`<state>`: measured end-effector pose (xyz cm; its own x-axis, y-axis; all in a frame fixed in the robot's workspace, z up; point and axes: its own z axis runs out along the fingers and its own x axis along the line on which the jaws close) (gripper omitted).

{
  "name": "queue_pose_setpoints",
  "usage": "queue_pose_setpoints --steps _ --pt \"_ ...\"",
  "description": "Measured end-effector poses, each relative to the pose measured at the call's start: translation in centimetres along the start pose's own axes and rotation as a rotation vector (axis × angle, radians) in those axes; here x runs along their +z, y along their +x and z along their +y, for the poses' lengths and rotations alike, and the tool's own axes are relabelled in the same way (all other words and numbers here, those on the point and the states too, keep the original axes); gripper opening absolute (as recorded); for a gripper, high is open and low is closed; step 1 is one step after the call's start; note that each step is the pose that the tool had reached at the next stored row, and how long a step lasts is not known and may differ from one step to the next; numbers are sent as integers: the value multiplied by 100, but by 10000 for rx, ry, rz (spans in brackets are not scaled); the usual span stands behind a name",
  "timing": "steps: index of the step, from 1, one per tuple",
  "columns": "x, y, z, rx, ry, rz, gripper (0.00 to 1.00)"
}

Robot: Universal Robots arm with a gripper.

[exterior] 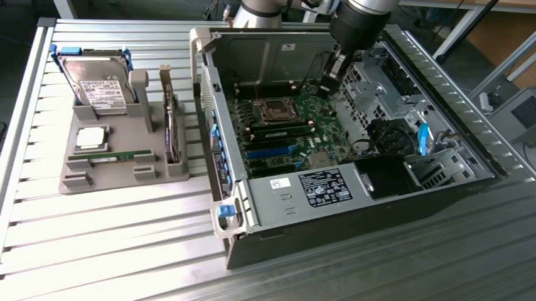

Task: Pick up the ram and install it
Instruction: 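Press down the ram until it locks into place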

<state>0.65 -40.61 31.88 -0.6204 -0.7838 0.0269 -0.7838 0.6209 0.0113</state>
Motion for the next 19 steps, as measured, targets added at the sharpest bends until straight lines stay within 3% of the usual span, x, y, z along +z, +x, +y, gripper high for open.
queue_pose_setpoints --steps 12,19 --pt "2 -8 -10 970 90 135 9" --pt "5 -9 -11 2061 102 187 9"
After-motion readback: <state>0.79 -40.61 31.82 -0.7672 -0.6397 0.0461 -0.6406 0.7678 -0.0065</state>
